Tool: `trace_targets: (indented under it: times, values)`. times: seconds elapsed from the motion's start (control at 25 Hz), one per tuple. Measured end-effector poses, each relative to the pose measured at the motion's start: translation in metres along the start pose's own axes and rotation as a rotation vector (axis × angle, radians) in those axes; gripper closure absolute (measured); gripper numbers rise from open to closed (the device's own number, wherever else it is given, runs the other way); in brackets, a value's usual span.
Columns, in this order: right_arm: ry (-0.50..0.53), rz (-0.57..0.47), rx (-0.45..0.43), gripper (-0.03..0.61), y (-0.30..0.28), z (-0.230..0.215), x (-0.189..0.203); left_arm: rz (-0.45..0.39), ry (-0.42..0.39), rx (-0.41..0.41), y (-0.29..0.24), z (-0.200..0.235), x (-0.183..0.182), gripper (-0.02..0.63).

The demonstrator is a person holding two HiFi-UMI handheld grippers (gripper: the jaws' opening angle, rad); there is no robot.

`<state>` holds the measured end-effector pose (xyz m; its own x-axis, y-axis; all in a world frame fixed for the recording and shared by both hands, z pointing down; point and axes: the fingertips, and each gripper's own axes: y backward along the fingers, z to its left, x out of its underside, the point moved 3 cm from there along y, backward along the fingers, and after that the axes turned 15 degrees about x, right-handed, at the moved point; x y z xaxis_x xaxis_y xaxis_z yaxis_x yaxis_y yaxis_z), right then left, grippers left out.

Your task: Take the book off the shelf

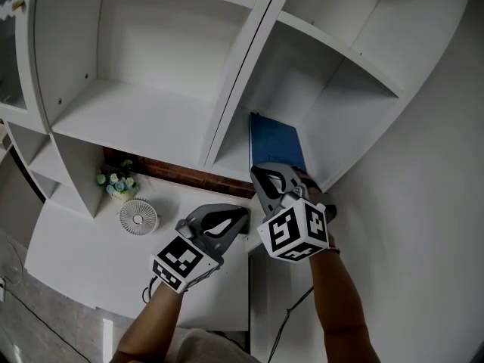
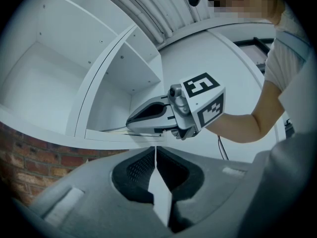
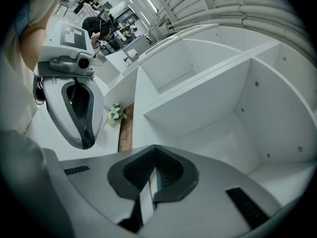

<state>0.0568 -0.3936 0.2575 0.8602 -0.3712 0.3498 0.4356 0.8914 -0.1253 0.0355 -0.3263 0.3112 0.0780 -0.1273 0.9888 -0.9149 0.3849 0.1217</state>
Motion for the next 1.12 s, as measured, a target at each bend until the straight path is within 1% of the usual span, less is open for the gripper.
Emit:
trace_targets:
  times: [0.4,0.84,1.12]
  values:
    - [-0.021,-0.01,0.021,0.563,0.017,0.003,-0.009,0.013,0.0,0.02,0.0,-0.008,0.005,0.603]
    - [-0.05,-0.029,0.031,0.563,0.037,0.008,-0.022,-0.001,-0.005,0.02,0.006,-0.013,0.005,0.603]
    - [-0.047,-0.029,0.034,0.563,0.051,0.016,-0.029,-0.01,-0.014,0.027,0.009,-0.02,0.005,0.603]
